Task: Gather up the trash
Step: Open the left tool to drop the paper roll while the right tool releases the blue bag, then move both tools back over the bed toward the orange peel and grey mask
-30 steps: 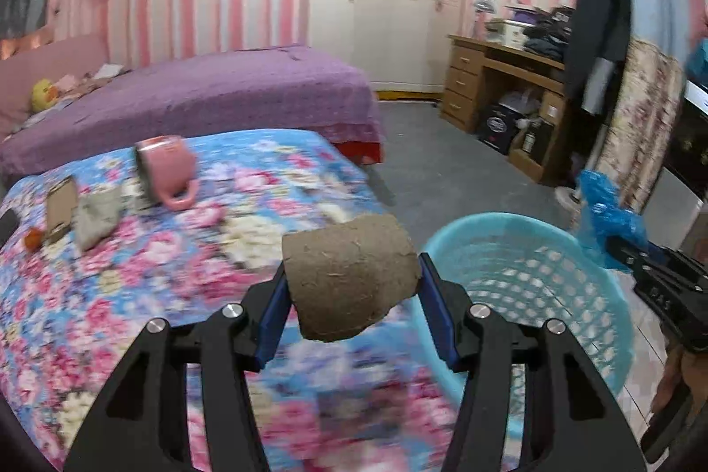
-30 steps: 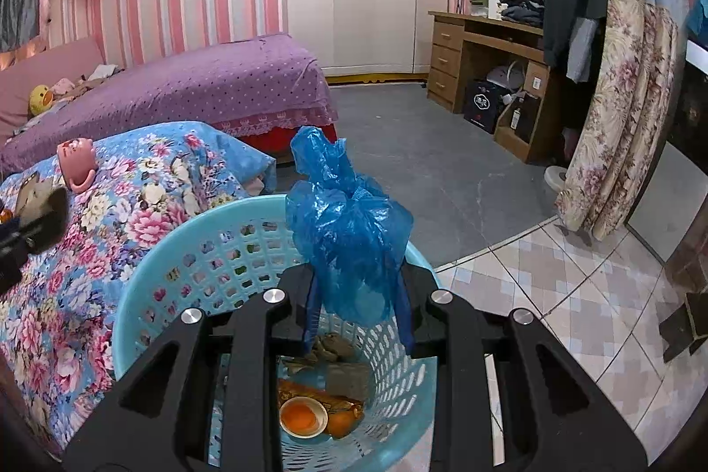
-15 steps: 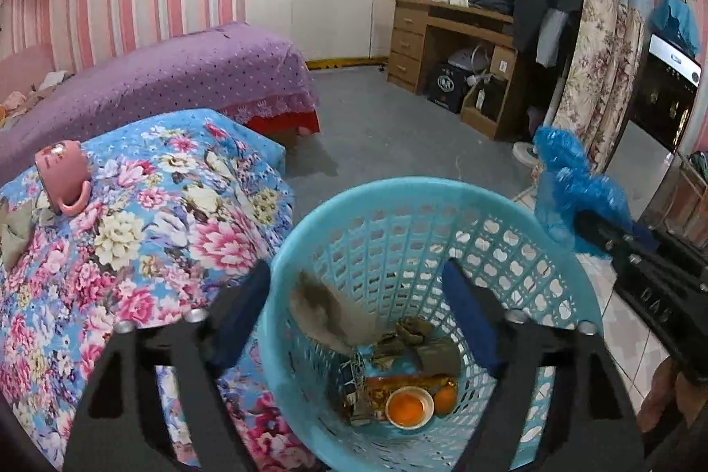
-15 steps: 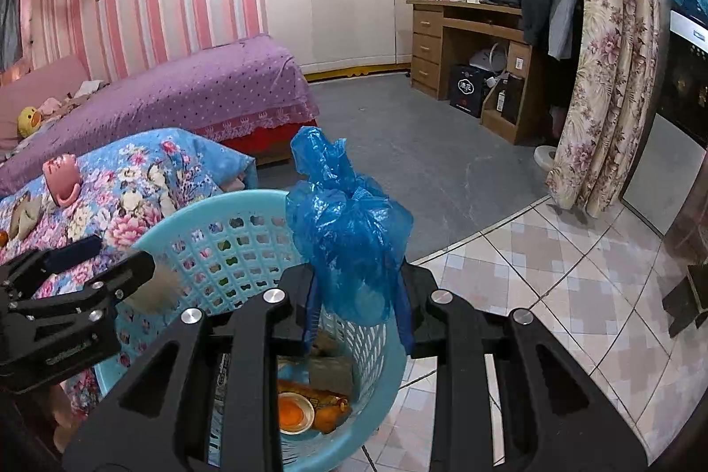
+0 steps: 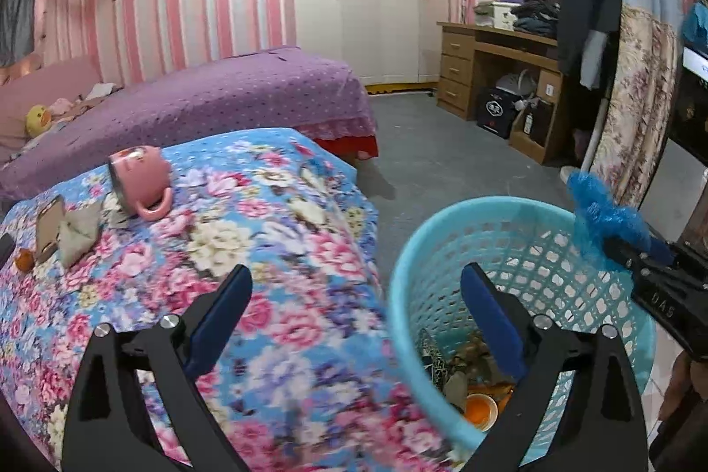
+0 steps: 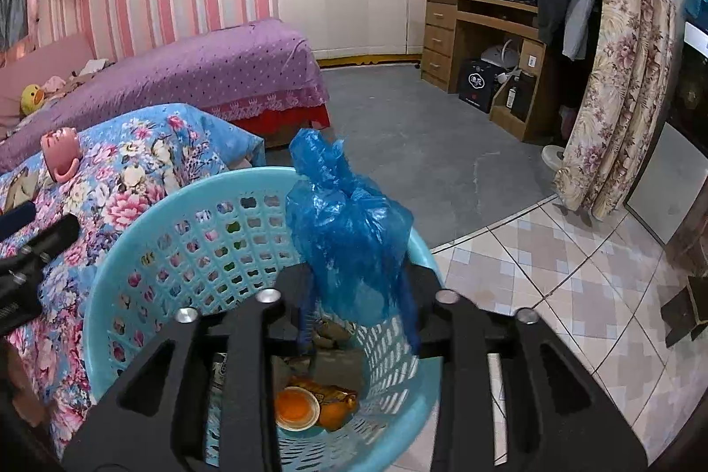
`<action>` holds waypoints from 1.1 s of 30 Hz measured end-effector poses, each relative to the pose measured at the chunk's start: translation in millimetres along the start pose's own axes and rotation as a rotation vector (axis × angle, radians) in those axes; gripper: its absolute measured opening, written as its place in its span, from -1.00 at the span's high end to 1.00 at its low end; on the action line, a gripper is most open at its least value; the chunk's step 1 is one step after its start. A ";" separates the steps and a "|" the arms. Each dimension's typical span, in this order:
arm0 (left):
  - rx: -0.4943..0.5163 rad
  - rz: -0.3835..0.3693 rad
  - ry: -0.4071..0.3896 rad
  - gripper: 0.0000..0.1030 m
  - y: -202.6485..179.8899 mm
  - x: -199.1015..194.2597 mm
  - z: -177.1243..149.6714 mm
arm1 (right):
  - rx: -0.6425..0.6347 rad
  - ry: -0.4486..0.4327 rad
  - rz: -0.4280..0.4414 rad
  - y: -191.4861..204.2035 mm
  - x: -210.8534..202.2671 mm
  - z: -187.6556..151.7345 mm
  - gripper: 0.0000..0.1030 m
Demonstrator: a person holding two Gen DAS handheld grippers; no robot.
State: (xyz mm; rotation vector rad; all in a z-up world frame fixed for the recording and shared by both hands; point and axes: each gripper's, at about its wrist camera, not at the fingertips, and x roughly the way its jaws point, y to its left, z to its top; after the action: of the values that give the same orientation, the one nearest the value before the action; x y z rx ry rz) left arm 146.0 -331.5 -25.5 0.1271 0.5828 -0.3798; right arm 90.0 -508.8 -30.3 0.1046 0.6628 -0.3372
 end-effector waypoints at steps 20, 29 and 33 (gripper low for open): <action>-0.067 0.118 -0.013 -0.88 107.2 -47.4 -11.4 | 0.015 -0.085 -0.017 74.4 -20.3 18.0 -0.91; -0.070 0.195 -0.032 -0.89 171.9 -71.6 -12.7 | 0.014 -0.100 0.065 140.6 -28.8 27.2 -0.91; -0.064 0.219 -0.040 -0.91 199.8 -79.4 -15.6 | -0.042 -0.096 0.103 176.9 -28.4 27.4 -0.91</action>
State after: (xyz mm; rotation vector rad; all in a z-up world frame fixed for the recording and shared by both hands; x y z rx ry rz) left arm 153.9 -118.7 8.0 0.1203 0.5345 -0.1509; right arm 145.2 -340.1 6.7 0.0819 0.5667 -0.2275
